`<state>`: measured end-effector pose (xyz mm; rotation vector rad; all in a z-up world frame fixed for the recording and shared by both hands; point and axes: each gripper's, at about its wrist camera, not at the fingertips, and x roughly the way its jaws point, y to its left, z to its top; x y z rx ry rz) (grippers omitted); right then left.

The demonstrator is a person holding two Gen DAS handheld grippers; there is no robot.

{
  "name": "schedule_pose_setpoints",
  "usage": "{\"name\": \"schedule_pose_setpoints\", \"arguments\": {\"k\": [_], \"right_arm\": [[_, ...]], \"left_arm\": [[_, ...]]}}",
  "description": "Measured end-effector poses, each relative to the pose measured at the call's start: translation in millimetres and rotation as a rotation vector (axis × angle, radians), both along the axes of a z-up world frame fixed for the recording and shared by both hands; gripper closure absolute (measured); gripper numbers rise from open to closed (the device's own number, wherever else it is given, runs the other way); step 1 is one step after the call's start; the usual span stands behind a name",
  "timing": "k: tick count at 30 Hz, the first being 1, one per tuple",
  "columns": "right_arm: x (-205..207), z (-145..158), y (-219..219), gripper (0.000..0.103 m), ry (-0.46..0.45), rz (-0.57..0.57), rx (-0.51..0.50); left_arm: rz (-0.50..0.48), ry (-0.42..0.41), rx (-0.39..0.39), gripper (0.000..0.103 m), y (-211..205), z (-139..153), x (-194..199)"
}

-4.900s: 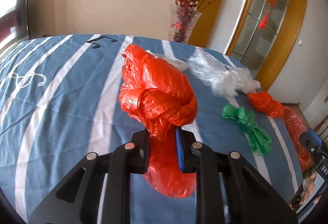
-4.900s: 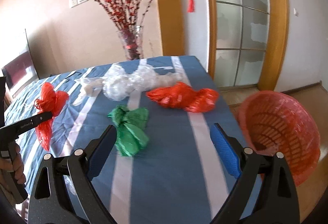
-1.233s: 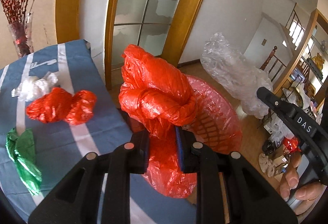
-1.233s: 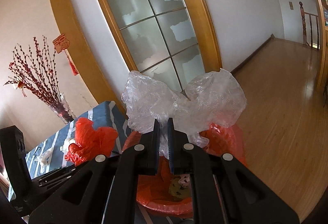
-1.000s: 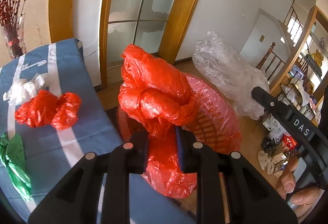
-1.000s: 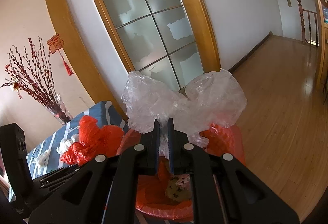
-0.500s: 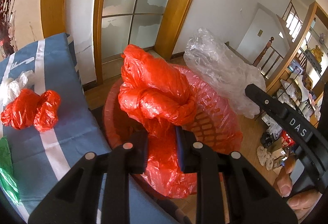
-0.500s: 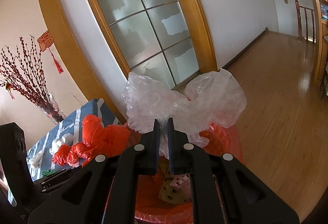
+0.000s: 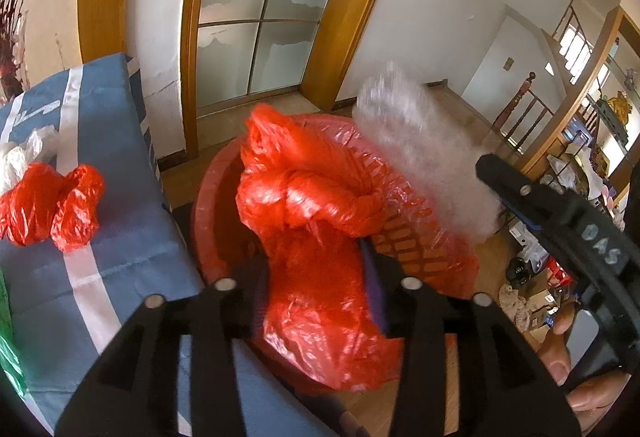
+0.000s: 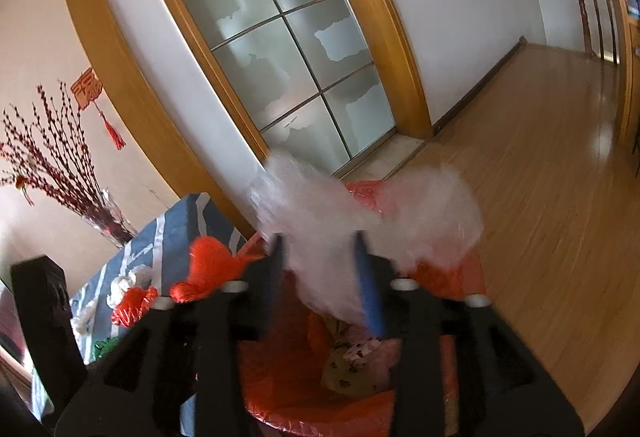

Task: Collect trash
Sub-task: 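Open both grippers over the red basket to drop the bags, then grasp the green bag with the right gripper while the left grasps the white translucent bag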

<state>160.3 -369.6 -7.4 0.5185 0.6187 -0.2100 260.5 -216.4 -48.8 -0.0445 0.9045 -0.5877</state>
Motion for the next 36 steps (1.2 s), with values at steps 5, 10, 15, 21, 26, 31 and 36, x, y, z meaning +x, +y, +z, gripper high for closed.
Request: {"name": "schedule_pose_setpoints", "arguments": {"k": [5,10,15,21,26,31,36], "right_arm": [[-3.8,-1.1,-1.7,0.051,0.003,-0.017,-0.004],[-7.2,-3.7,-5.7,0.050,0.009,-0.037,0.009],[-11.0,-5.1,-7.2,0.048,0.015,-0.042,0.013],[-13.2,-3.6,-3.4,0.048,0.018,-0.035,0.005],[-14.2,-0.6,5.2,0.047,0.017,-0.022,-0.004],[-16.1,4.7,16.3,0.047,0.013,-0.002,-0.020],[-16.3,10.0,36.4,0.038,0.008,0.034,-0.044]], "left_arm": [[0.021,0.017,0.004,0.044,5.4,-7.1,2.2],[0.038,0.019,0.006,0.039,13.8,-10.4,0.7],[0.053,0.022,0.009,0.036,18.4,-11.8,-2.3],[0.072,0.013,0.019,0.036,30.2,-10.8,-9.0],[0.096,-0.006,0.025,0.035,47.6,-5.8,-16.6],[0.128,-0.032,0.034,0.035,70.4,1.8,-24.9],[0.188,-0.054,0.047,0.033,106.5,9.9,-29.3]]}}
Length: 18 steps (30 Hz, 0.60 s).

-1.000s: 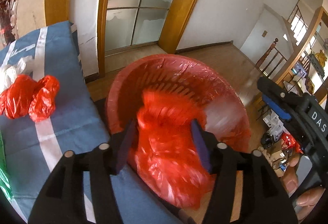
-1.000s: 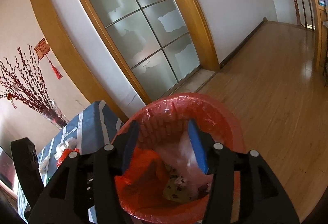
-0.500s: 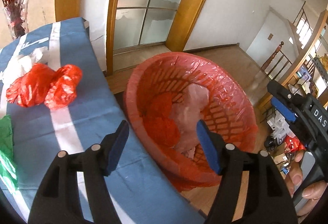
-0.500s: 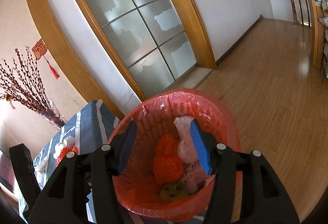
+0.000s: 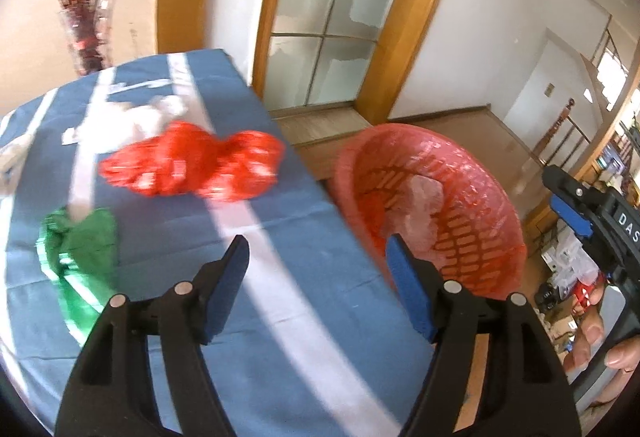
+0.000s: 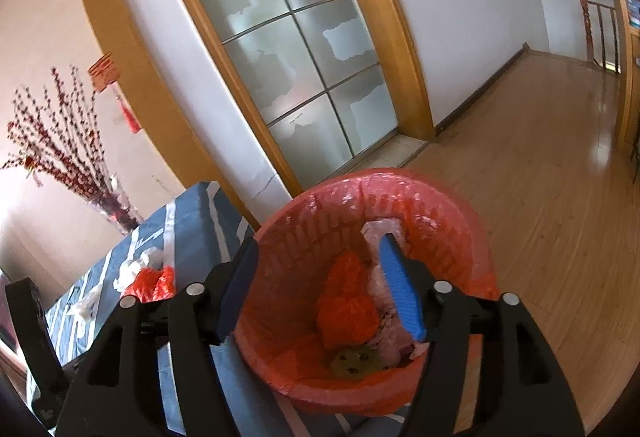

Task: Collect trash
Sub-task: 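Grasp the green bag with the right gripper while the left grasps the white translucent bag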

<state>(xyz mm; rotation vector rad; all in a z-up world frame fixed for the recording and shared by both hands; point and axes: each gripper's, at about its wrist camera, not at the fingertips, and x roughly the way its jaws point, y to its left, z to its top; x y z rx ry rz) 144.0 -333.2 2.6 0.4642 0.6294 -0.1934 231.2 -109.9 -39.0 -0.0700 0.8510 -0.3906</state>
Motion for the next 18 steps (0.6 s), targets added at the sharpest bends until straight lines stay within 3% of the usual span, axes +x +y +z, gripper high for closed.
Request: {"name": "schedule_pose_setpoints", "arguments": {"k": [6,18], "right_arm": [[2.8,6.1,37.1,0.017,-0.006,0.067,-0.046],[28.3,0.5,145.7,0.014,0.037,0.335,-0.109]], "left_arm": [[0.115,-0.042,0.042,0.027,59.3,9.6,-6.2],[0.411,-0.056,0.111,0.021,204.6,12.1,8.3]]}}
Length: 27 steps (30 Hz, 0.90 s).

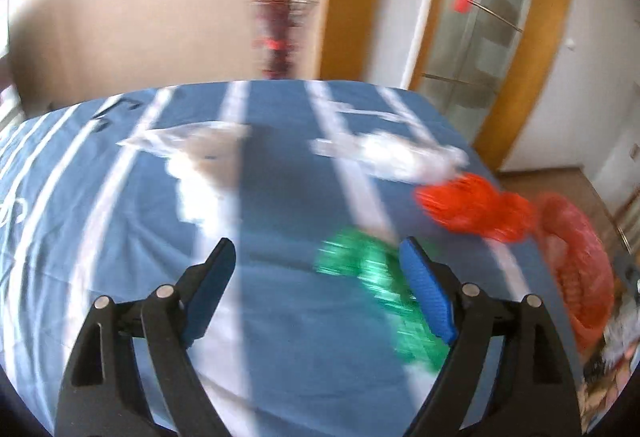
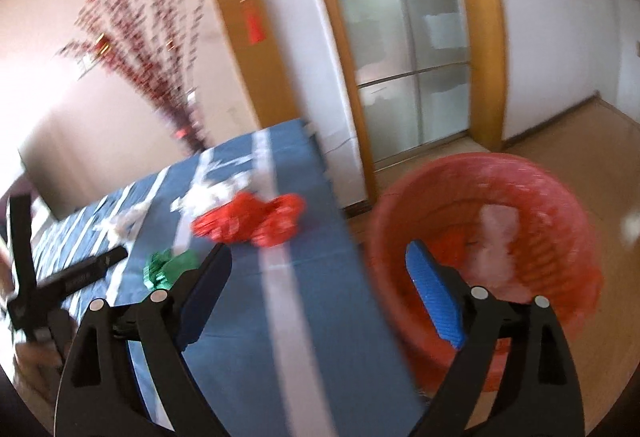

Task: Collect trash
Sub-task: 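Grasp the green bag with the right gripper while the left grasps the white translucent bag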

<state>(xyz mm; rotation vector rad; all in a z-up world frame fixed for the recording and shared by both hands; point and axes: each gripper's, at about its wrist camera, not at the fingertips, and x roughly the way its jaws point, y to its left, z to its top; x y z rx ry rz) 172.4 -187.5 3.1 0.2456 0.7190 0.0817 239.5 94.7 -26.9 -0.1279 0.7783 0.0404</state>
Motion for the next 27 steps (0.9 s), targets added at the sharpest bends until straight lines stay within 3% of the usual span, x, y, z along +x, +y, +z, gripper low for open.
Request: {"name": "schedule_pose_setpoints", "arguments": {"k": [8,12,20,27], "right_arm": [[22.8,-17.1,88.6,0.016,0.069,0.208,-0.029],[33.7,-29.4,121.1,0.024,0.109,0.265,-0.038],[53.1,-50.0,160.5,0.031,0.183,0.322,-0.080],[55.1,-63.3,174.2,0.052,0.231,0.353,-0.124]], "left_arm": [[0.143,0.023,-0.014,0.021,75.1,-8.5,17.5],[0.169,0.034,-0.024,0.021,92.4,-15.6,28.0],[0.166,0.058,-0.030,0.021,99.5,-24.7,53.7],[0.180,0.111,-0.029,0.022,101.2,-37.6,80.0]]}}
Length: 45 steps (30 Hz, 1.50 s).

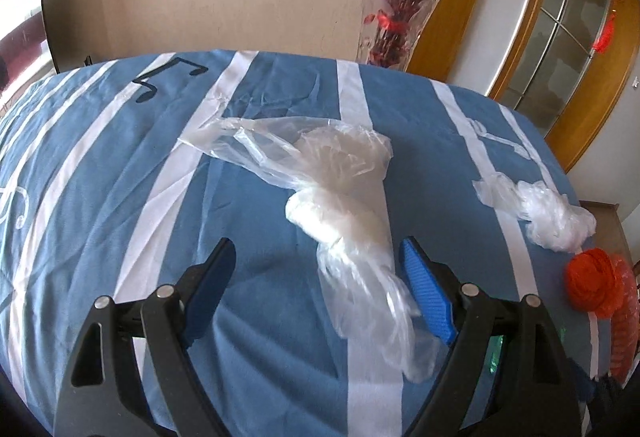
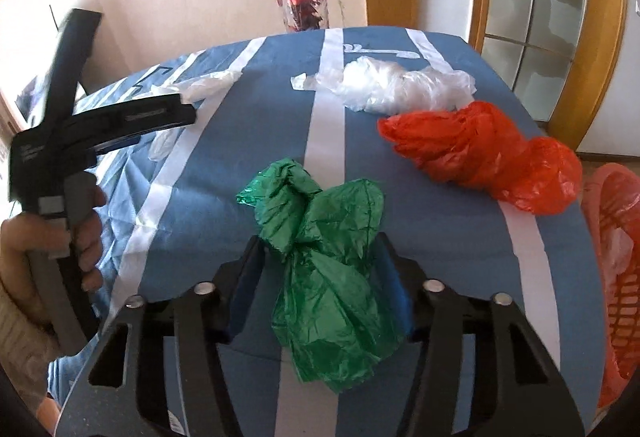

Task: Collect trash
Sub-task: 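Grasp the green bag with the right gripper while the left grasps the white translucent bag, then carry the green bag and white bag over the red basket with both grippers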

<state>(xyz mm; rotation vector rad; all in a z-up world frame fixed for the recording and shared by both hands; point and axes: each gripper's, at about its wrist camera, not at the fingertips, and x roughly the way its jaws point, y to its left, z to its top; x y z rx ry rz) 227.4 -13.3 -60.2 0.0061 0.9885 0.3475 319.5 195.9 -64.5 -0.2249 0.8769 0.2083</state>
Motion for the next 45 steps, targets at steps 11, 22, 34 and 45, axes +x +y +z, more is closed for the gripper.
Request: {"name": "schedule_pose_setpoints", "arguments": {"k": [11,22,34,45], "right_arm": [[-8.0,4.0,-10.5,0.077,-0.010,-0.009,0.018],[-19.2,17.3,-27.9,0.079,-0.026,-0.040,0.073],[-35.0,36.0,-65.0,0.079,-0.075,-0.103,0.097],[-47.1,43.0,-113.4,0.079,-0.107,-0.206,0.105]], "left_arm": [[0.010,-0.002,-0.038,0.073,10.6,-0.2,6.0],[-0.014,-0.012,-0.036,0.078,3.1,4.9,-14.5],[-0.115,-0.059,-0.034,0.078,-41.3,27.6,-38.6],[-0.247,-0.090,-0.040,0.078,-98.8,43.8,-58.3]]}}
